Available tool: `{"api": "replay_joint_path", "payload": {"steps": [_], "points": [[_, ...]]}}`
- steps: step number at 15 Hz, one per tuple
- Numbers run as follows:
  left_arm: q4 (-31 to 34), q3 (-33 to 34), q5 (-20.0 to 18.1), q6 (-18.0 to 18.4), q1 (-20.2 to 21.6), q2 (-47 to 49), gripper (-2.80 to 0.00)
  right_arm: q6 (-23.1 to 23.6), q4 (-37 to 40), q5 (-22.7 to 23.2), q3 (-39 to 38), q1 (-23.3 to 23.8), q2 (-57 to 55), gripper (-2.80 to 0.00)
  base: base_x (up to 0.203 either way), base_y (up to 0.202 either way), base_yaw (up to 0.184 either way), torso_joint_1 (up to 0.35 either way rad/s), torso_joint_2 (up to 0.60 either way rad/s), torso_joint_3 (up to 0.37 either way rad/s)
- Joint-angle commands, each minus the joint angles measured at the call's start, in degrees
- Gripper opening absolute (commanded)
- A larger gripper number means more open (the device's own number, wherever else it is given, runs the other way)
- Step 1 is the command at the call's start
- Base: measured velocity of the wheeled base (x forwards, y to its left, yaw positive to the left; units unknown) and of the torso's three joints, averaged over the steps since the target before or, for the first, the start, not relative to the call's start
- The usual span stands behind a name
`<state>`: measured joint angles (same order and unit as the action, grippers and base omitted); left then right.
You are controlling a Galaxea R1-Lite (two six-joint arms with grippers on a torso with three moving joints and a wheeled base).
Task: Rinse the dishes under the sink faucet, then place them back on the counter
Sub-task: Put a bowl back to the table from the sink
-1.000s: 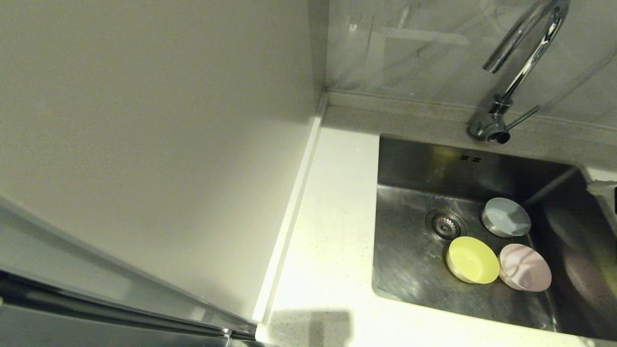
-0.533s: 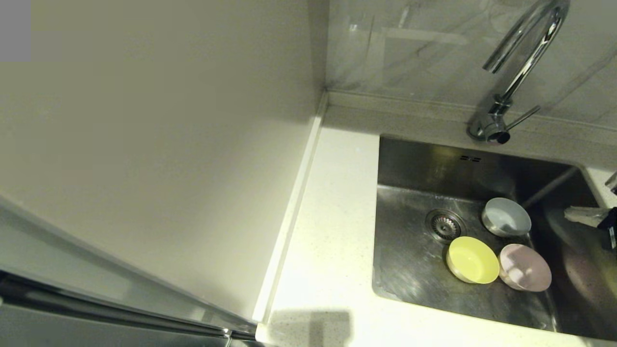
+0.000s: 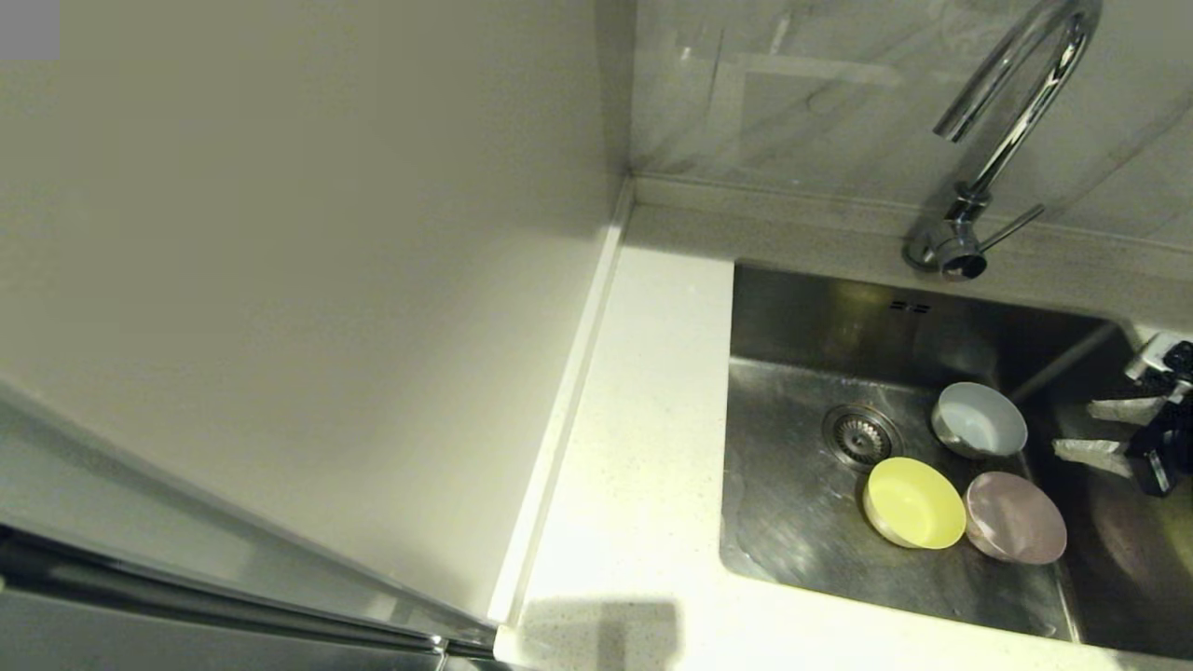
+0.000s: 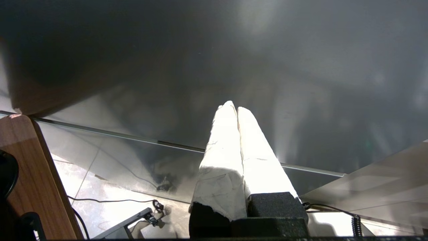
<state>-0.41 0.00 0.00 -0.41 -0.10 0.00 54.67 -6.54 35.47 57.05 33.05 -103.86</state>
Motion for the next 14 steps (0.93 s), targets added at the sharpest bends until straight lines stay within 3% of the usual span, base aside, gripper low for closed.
{"api": "replay_joint_path", "payload": {"steps": [1,3,5,6,9,14], "points": [[0.0,0.2,0.0,0.0,0.0,0.0,-2.8,0.4,0.6,-6.7,0.0,-3.2,2.8,0.0,0.0,0.0,0.0,0.0,0.0,0.0],[0.0,0.2,0.0,0.0,0.0,0.0,-2.8,1.5,2.2,-14.7,-0.9,-6.0,4.7,0.0,0.0,0.0,0.0,0.0,0.0,0.0],[0.0,0.2,0.0,0.0,0.0,0.0,-2.8,6.9,3.3,-22.0,-3.4,-7.2,5.6,0.0,0.0,0.0,0.0,0.0,0.0,0.0],[0.0,0.2,0.0,0.0,0.0,0.0,-2.8,7.5,3.4,-23.0,-4.8,-7.9,5.7,0.0,0.0,0.0,0.0,0.0,0.0,0.0],[0.0,0.2,0.0,0.0,0.0,0.0,-2.8,7.4,2.9,-23.1,-6.7,-9.5,3.5,0.0,0.0,0.0,0.0,0.0,0.0,0.0],[0.1,0.2,0.0,0.0,0.0,0.0,-2.8,2.7,2.0,-18.4,-7.0,-11.5,-0.4,0.0,0.0,0.0,0.0,0.0,0.0,0.0]]}}
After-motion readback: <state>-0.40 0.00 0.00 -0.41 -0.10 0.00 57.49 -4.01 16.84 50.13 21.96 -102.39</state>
